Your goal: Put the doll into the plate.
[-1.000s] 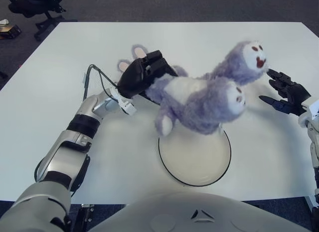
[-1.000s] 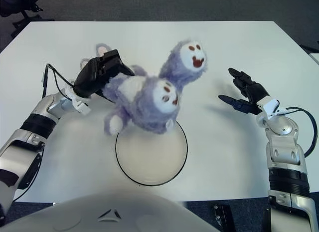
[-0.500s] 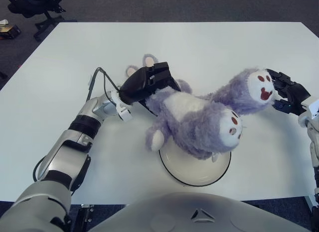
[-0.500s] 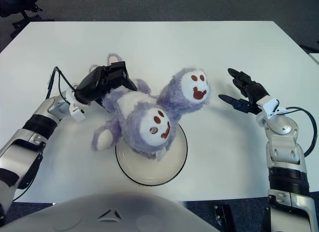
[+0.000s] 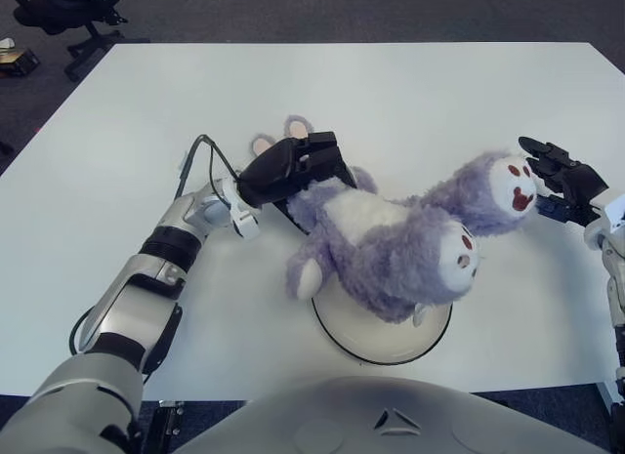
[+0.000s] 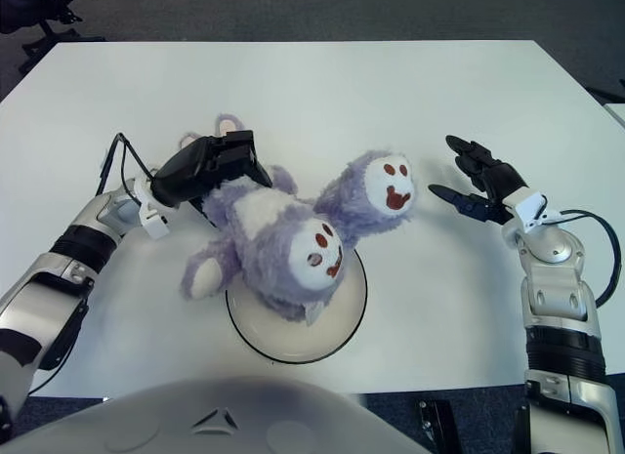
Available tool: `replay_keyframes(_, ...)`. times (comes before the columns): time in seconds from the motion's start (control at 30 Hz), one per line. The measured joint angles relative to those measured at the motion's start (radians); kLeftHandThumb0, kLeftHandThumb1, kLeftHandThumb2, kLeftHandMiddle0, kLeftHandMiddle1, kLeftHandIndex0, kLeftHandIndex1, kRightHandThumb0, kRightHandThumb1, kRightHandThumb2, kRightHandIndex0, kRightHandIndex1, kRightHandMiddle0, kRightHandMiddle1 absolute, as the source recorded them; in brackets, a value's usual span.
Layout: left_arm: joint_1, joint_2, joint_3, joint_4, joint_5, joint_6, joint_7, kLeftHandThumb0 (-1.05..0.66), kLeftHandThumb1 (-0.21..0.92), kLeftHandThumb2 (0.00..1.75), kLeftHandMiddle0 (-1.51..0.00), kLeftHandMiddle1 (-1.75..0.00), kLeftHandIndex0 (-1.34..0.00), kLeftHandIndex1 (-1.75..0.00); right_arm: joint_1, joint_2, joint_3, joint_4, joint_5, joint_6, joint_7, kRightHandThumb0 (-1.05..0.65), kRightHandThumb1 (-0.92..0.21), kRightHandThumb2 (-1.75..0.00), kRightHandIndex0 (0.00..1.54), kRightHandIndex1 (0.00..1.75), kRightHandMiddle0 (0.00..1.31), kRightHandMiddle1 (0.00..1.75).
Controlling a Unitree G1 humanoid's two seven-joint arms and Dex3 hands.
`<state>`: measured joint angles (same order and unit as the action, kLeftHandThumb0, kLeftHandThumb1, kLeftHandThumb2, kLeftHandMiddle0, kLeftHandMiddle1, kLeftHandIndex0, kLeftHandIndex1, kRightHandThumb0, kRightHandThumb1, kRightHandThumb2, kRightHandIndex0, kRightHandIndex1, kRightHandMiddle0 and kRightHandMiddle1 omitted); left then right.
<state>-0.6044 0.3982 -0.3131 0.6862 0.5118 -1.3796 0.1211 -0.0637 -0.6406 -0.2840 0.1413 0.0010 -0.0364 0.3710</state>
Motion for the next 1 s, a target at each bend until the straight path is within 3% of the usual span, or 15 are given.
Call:
replay_keyframes(0.4,-0.028,-0.028,0.069,0.018,0.060,-0.018,-0.002,0.03,0.77,0.44,-0.73,-1.75,-0.54,-1.75,-0.007,-0.005,0.000,0.000,0.001,0.006,0.015,-0.72,-0.92,-0.24,0.25,0.01,0.27,0.03)
replay_keyframes(0.7,-0.050,-0.058,0.105,0.041,0.087,-0.081,0.001,0.03,0.77,0.42,-0.72,-1.75,-0.53,-1.75,-0.007,-0.006,0.000,-0.007,0.002,0.021,0.018,-0.71,-0.92,-0.24,0.26,0.01,0.28,0.03)
replay_keyframes(1.0,-0.098,-0.076,0.111,0.092,0.086,-0.101,0.001,-0.01,0.88,0.22,-0.64,-1.75,-0.49,-1.75,-0.009,-0.006,0.000,-0.025,0.004,0.045,0.019,-0.70,-0.92,-0.24,0.28,0.01,0.30,0.03)
